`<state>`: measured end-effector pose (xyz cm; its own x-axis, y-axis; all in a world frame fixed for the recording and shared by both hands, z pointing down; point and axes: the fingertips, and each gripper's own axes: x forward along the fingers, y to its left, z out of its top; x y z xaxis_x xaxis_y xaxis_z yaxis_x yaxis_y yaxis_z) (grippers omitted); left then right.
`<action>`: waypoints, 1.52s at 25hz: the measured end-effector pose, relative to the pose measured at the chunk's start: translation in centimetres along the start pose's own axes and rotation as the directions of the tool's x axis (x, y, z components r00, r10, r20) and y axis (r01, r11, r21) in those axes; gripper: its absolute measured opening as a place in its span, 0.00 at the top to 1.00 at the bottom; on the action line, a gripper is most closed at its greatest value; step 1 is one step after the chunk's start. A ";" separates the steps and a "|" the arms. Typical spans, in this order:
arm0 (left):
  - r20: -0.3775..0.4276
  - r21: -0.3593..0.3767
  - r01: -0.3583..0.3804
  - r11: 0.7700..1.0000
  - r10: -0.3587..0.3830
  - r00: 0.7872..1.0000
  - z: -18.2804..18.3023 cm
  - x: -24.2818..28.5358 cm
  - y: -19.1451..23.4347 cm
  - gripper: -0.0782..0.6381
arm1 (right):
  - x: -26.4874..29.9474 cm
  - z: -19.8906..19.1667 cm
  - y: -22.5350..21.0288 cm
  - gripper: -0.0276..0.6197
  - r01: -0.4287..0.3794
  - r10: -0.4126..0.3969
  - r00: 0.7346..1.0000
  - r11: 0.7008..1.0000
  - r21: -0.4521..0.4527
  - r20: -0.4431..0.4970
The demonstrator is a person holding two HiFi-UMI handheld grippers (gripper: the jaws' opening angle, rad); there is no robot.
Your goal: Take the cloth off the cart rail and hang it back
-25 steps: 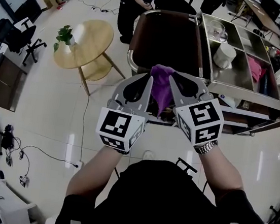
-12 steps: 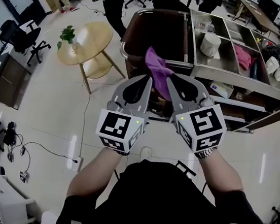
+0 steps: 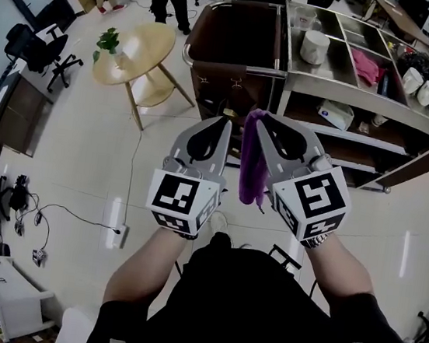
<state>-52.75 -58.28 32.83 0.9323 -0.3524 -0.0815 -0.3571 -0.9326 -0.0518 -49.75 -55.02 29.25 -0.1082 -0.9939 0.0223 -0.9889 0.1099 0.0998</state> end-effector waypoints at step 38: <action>0.024 0.011 0.129 0.992 -0.130 0.991 4.4 -9.1 4.0 0.91 | 0.8 5.6 10.0 0.93 0.140 -0.139 0.989 0.990 -0.014 0.050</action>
<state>-62.93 -58.49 28.94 0.9690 -0.2267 -0.0981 -0.2342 -0.9695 -0.0730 -60.32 -54.79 24.69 0.0254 -0.9988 -0.0415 -0.9928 -0.0300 0.1159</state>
